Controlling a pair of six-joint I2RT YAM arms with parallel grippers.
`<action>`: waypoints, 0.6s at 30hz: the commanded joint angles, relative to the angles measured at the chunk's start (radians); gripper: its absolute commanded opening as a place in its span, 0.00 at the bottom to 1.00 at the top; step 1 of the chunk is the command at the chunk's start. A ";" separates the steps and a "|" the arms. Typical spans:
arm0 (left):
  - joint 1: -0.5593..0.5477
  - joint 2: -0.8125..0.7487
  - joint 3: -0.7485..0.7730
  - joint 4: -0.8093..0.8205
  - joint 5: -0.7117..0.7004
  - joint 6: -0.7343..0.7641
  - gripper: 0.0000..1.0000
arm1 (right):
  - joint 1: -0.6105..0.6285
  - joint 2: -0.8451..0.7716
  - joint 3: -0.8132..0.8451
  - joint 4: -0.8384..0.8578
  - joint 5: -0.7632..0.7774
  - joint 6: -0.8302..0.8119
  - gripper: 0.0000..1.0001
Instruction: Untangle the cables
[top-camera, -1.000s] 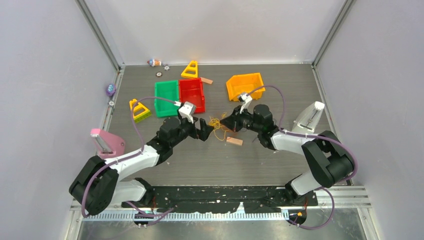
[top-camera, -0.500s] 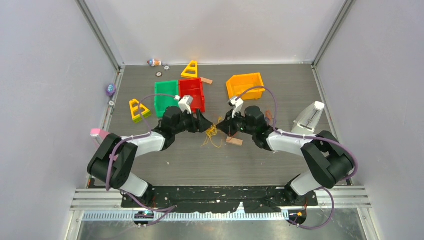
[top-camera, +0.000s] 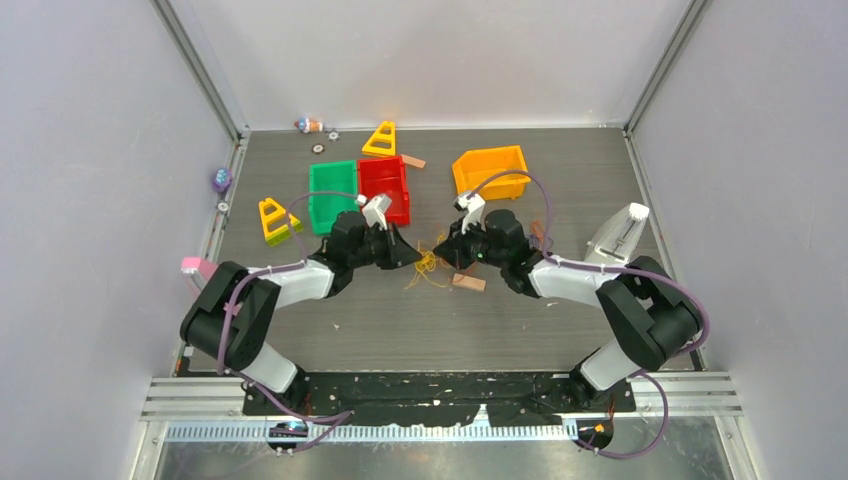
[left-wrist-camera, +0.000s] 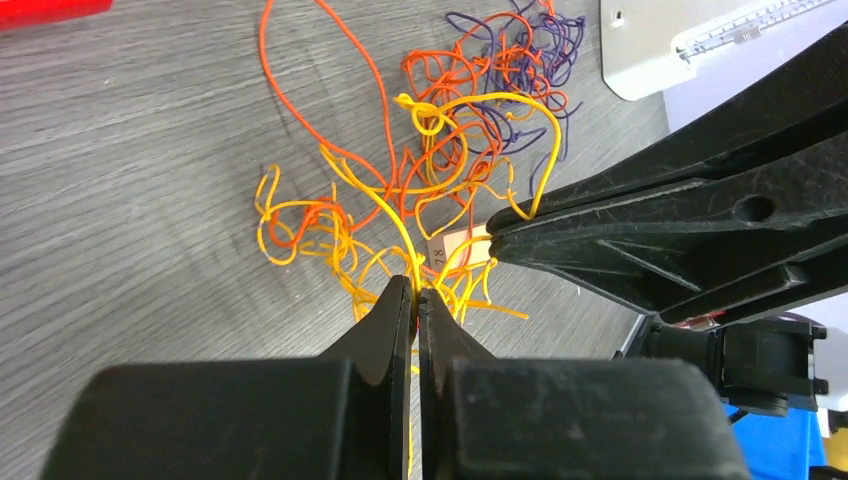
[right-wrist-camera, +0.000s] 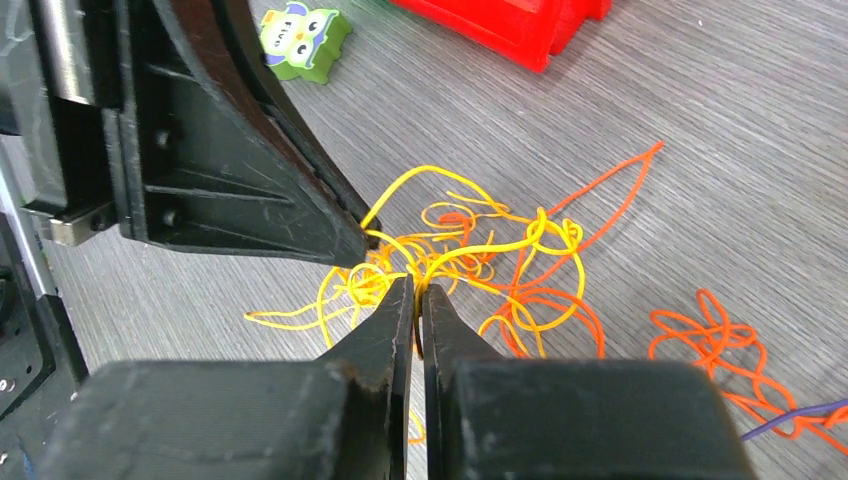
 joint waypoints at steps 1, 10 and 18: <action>0.024 -0.099 -0.007 -0.034 -0.082 0.050 0.00 | 0.009 -0.005 0.044 -0.006 0.070 0.003 0.05; 0.074 -0.363 -0.185 -0.031 -0.415 0.078 0.00 | 0.006 -0.038 0.071 -0.170 0.494 0.049 0.05; 0.074 -0.556 -0.288 -0.045 -0.694 0.070 0.00 | -0.007 -0.052 0.098 -0.326 0.813 0.157 0.05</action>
